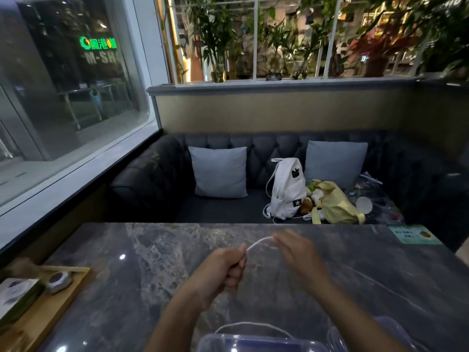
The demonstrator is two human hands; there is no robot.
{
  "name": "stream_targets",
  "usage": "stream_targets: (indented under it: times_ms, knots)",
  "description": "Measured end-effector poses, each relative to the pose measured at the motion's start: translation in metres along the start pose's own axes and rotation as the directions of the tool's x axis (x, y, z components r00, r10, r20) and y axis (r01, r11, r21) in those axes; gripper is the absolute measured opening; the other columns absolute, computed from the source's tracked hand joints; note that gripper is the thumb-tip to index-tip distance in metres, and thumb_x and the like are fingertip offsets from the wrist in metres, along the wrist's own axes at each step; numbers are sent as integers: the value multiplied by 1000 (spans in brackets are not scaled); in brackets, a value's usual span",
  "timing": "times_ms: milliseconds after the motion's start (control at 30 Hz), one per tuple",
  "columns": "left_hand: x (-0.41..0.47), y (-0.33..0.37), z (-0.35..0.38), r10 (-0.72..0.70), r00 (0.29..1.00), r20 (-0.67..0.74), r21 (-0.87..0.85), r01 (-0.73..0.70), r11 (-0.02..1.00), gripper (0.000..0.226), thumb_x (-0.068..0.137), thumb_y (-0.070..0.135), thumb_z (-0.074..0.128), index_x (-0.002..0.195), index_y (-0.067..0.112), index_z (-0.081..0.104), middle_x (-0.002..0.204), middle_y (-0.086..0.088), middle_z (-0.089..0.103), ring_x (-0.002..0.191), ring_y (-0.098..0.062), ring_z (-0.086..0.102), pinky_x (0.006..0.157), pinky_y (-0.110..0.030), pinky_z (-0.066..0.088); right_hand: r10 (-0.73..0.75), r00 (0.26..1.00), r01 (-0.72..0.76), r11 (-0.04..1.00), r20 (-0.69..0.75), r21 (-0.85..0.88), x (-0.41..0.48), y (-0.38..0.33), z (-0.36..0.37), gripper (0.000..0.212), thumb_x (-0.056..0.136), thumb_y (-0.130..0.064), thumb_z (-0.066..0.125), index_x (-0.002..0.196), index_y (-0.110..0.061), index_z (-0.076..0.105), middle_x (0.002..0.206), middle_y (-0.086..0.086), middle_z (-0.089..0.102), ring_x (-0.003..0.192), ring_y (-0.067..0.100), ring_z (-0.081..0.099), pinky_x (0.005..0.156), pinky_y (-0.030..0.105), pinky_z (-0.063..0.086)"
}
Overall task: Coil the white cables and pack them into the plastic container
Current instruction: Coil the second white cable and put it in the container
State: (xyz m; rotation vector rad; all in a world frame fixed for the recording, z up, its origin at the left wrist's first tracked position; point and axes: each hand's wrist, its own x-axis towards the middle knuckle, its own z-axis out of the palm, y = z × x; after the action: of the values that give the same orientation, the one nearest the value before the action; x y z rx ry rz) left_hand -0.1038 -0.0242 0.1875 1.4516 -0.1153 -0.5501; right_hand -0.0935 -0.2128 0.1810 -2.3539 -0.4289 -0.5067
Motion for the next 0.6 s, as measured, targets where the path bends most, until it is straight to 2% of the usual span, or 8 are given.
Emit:
stream_targets:
  times_ms: [67, 133, 200, 300, 367, 433, 467, 600]
  knots:
    - [-5, -1, -5, -33, 999, -15, -25, 33, 999, 45, 95, 36, 40, 52, 24, 47, 44, 11, 24, 35, -4, 17, 33, -14, 19, 103, 993, -102, 994, -52, 30, 4, 5, -4, 18, 89, -9, 56, 100, -2, 69, 103, 16, 69, 96, 28, 63, 84, 37, 45]
    - [-11, -2, -7, -73, 997, -27, 29, 74, 997, 46, 95, 35, 40, 51, 23, 47, 44, 11, 24, 35, -5, 16, 32, -13, 16, 145, 986, -142, 989, -86, 46, 4, 8, -6, 15, 86, -11, 61, 95, -5, 71, 97, 13, 72, 90, 27, 64, 79, 38, 48]
    - [-17, -2, -6, -129, 991, -32, 133, 132, 982, 48, 95, 39, 39, 51, 23, 46, 43, 11, 25, 36, -5, 16, 33, -14, 15, 196, 973, -188, 979, -121, 77, 2, 10, -7, 11, 84, -14, 62, 88, -14, 73, 87, 4, 73, 79, 20, 64, 70, 32, 46]
    - [-27, -5, -7, -212, 977, -29, 301, 211, 930, 53, 94, 48, 37, 48, 22, 43, 38, 11, 27, 35, -6, 19, 34, -16, 16, 297, 942, -270, 947, -154, 174, 0, 16, -11, 11, 82, -19, 64, 81, -25, 73, 75, -8, 70, 69, 2, 59, 62, 14, 41]
    - [-30, -8, -9, -179, 983, -46, 343, 184, 921, 55, 94, 47, 37, 46, 22, 42, 37, 12, 30, 35, -6, 21, 35, -17, 18, 328, 939, -309, 937, -105, 162, -2, 22, -14, 9, 82, -19, 65, 81, -21, 74, 72, -5, 69, 66, 4, 59, 61, 15, 42]
    - [-31, -12, -11, -109, 992, -66, 243, 122, 962, 53, 96, 41, 37, 47, 21, 45, 39, 10, 30, 38, -6, 21, 38, -18, 17, 314, 949, -314, 942, 17, 117, -5, 24, -13, 10, 82, -19, 64, 83, -17, 74, 68, -3, 68, 65, 13, 61, 64, 28, 46]
    - [-30, -14, -13, -67, 994, -88, 160, 81, 984, 50, 96, 36, 38, 50, 20, 50, 40, 9, 32, 39, -6, 22, 40, -18, 18, 305, 950, -311, 941, 66, 133, -7, 24, -13, 10, 83, -18, 64, 85, -16, 74, 66, -4, 67, 64, 12, 61, 63, 28, 47]
    - [-30, -20, -24, 32, 990, -137, -236, -64, 970, 27, 85, 19, 51, 63, 11, 63, 46, 4, 43, 39, -5, 32, 41, -17, 28, 288, 938, -340, 872, 192, 352, -12, 21, -12, 14, 82, -13, 65, 86, -25, 73, 59, -6, 65, 47, -1, 52, 44, 11, 40]
